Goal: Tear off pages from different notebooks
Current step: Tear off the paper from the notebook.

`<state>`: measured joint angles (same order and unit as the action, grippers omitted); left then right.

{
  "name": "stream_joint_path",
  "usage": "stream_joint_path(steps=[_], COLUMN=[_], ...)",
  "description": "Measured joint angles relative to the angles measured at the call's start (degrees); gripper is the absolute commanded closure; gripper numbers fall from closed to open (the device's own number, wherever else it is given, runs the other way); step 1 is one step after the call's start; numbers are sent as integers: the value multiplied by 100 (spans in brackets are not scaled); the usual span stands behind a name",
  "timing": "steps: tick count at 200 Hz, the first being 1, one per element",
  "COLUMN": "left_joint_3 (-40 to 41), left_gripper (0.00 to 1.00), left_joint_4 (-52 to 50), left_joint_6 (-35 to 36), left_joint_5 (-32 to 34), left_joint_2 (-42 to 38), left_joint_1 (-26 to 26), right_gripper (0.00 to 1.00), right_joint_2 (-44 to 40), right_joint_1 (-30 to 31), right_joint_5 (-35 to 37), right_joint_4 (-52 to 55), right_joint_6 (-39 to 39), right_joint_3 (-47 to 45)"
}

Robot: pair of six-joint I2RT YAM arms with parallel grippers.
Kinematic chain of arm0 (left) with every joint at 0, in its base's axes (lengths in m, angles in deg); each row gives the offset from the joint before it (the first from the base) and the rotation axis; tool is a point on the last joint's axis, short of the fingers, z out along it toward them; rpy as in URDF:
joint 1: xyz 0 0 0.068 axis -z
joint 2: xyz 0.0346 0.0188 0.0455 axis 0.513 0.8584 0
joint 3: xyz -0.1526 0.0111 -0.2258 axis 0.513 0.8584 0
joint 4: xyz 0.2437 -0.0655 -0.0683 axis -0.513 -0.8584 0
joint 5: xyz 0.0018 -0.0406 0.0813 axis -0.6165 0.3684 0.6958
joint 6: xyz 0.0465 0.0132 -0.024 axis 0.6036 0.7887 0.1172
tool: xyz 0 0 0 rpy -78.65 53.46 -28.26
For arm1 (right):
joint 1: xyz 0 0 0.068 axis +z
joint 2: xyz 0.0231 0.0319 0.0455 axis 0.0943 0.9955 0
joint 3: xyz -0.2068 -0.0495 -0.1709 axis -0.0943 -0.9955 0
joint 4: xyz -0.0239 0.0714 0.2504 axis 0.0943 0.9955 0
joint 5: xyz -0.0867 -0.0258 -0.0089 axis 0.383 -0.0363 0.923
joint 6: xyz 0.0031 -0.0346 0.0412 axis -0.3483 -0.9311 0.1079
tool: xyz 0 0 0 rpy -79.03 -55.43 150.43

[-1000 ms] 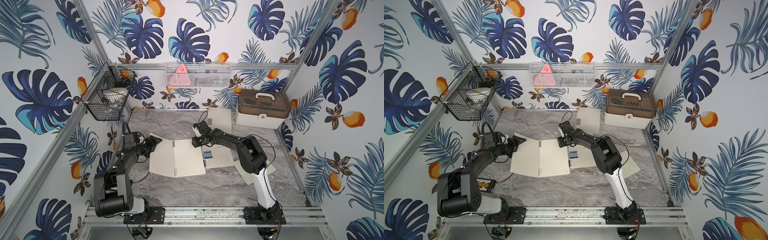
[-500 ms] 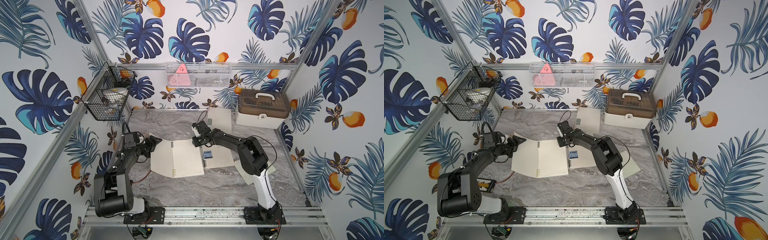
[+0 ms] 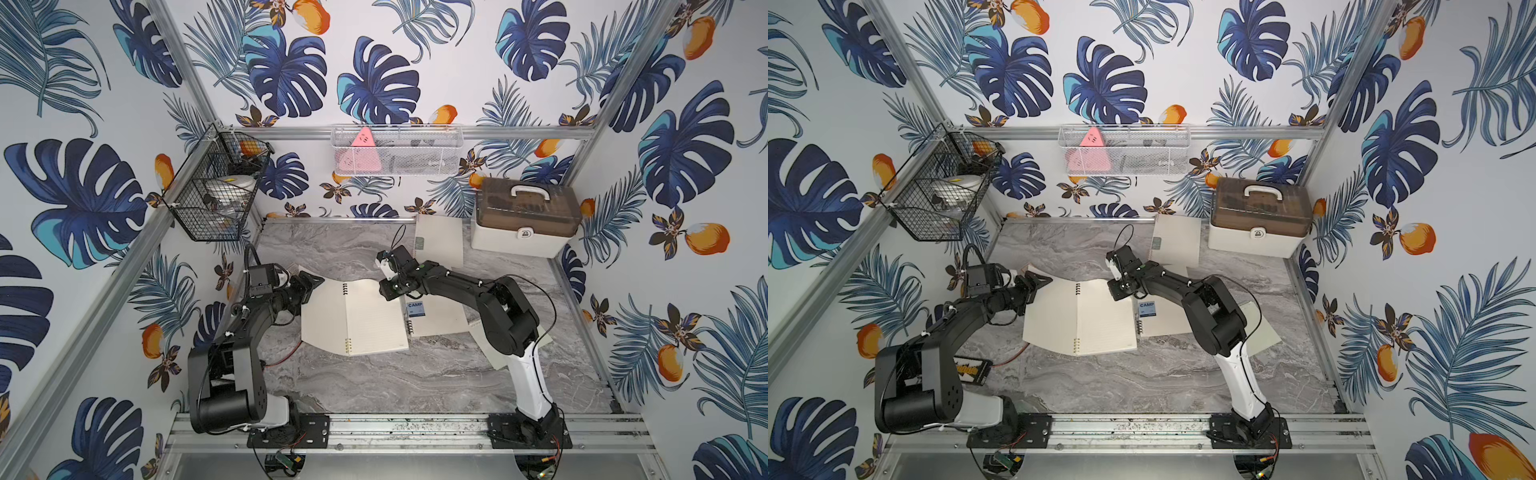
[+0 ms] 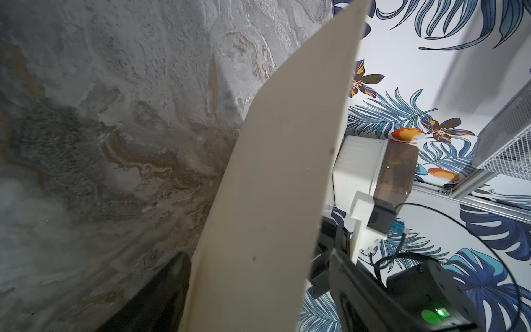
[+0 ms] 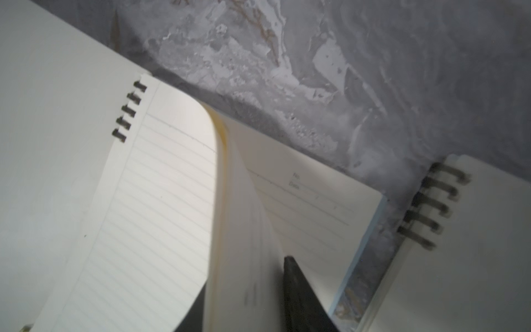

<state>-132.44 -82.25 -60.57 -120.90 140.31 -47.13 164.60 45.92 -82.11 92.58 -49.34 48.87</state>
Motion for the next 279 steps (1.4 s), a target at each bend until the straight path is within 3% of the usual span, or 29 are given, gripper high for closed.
stream_joint_path(steps=[41, 88, 160, 180, 209, 279], left_joint_3=[0, 26, 28, 31, 35, 35], left_gripper=[19, 18, 17, 17, 17, 17], left_joint_4=[0, 9, 0, 0, 0, 0], left_joint_6=[-2, -2, -2, -2, -2, -2], left_joint_5=[-9, -11, -9, -9, -11, -11], left_joint_2=[0, 0, 0, 0, 2, 2], left_joint_1=[0, 0, 0, 0, 0, 0], right_gripper=[60, 42, 39, 43, 60, 69], right_joint_2=[-232, -332, -1045, -1167, -1117, -1032], right_joint_1=[-116, -229, -304, -345, -374, -376], right_joint_5=[-1220, -2444, -4280, -4566, -4745, -5064], right_joint_4=[-697, -1318, -2734, -3220, -3473, -4253], right_joint_6=[140, 136, 645, 922, 1084, 1513], right_joint_3=[-404, -977, -1781, -1980, -2048, -2393])
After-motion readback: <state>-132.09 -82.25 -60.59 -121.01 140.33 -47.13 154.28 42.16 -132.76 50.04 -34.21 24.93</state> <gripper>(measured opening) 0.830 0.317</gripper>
